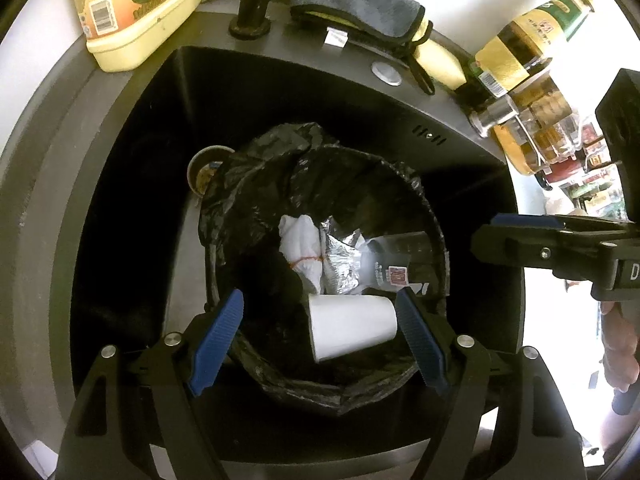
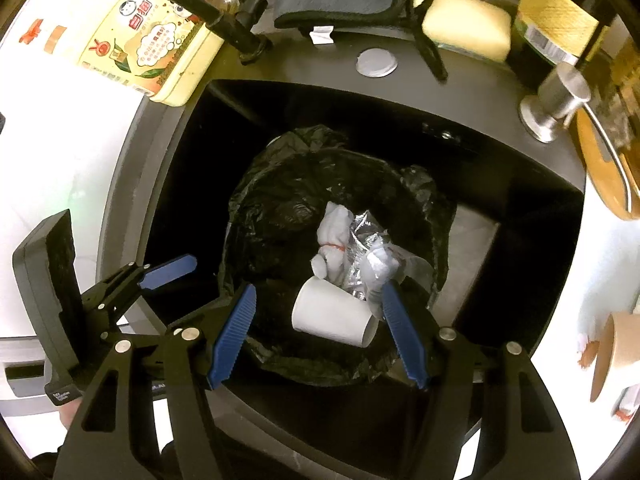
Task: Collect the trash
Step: 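Move both open tools back over the table toward the remaining trash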
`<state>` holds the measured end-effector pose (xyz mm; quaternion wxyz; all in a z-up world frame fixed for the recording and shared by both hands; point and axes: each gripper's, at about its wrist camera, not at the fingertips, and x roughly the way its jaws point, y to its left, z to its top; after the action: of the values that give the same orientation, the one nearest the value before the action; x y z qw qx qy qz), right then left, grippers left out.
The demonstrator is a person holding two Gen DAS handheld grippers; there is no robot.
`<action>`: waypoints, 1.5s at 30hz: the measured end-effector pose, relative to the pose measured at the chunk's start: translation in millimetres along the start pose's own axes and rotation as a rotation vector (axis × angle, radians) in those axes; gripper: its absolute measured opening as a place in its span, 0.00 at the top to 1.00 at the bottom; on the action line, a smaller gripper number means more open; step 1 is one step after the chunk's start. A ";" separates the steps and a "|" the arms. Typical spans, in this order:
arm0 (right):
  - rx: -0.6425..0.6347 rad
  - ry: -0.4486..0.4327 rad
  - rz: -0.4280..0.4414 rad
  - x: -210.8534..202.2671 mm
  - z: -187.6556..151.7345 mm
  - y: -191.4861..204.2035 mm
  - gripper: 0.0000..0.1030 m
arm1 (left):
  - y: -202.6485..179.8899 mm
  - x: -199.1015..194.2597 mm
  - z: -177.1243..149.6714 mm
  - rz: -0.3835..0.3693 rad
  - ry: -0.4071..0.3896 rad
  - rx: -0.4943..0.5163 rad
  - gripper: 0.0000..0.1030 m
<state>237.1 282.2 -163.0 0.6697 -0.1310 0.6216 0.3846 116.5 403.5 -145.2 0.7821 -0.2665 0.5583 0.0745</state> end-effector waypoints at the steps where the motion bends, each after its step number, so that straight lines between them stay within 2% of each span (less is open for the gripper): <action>1: 0.003 -0.005 -0.001 -1.8 -2.0 -0.2 0.36 | -0.7 -1.3 -0.2 -0.001 -0.004 0.002 0.26; 14: 0.041 -0.068 -0.008 -29.2 -44.8 -11.5 0.36 | -22.1 -21.9 -18.4 -0.010 -0.040 0.053 0.26; 24: 0.122 -0.049 -0.012 -34.6 -96.1 -52.7 0.36 | -57.6 -14.3 -34.3 -0.010 0.004 0.100 0.26; 31: 0.183 -0.060 -0.043 -55.2 -127.7 -98.0 0.36 | -103.6 -3.1 -36.1 -0.022 0.020 0.165 0.26; 38: 0.227 -0.082 -0.076 -87.1 -158.9 -150.9 0.35 | -167.0 12.2 -41.1 -0.033 0.031 0.224 0.25; 40: 0.243 -0.093 -0.084 -96.7 -167.7 -169.7 0.30 | -187.4 16.5 -43.0 -0.030 0.035 0.247 0.22; 45: 0.271 -0.107 -0.113 -115.1 -184.6 -211.9 0.30 | -225.1 22.8 -45.0 -0.019 0.039 0.269 0.22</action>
<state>253.6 -20.9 -155.3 0.7342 -0.0535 0.6227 0.2653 180.5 186.3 -101.5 0.8005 -0.1661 0.5757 -0.0135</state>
